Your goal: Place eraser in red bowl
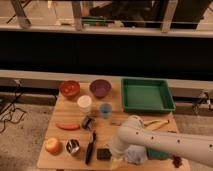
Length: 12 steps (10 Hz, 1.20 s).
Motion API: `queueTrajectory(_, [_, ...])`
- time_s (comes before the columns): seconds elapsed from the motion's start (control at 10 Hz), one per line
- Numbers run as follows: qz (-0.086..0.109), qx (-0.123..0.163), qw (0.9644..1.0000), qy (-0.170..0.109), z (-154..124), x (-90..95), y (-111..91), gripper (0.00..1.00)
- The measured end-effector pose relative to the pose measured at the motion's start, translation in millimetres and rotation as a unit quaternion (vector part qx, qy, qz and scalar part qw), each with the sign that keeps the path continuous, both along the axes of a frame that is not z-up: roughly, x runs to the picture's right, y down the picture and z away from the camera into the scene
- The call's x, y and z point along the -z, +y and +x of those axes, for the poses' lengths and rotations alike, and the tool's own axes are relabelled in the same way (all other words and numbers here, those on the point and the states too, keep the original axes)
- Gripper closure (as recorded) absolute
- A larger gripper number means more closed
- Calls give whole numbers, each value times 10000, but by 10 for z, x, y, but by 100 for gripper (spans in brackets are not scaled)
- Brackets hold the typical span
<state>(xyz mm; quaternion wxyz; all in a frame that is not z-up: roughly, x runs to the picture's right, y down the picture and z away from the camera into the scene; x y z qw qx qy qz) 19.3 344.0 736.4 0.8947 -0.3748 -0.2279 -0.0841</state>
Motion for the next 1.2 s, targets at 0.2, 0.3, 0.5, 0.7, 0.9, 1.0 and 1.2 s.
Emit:
queueTrajectory(0.2, [4,-7,10000,-44,-13,-11,1,67])
queueTrajectory(0.3, [4,-7,10000,-65,-16,-15,4,71])
queueTrajectory(0.5, [-4,-30,9999,-141,-22,3,2,90])
queueTrajectory(0.7, [54,-29,9996,-259,-52,90,-65,100])
queueTrajectory(0.9, [222,-3,9990,-375,-88,316,-314,100])
queueTrajectory(1.0, [272,9,9987,-421,-89,382,-410,100])
queueTrajectory(1.2, [372,56,9974,-613,-126,459,-630,100])
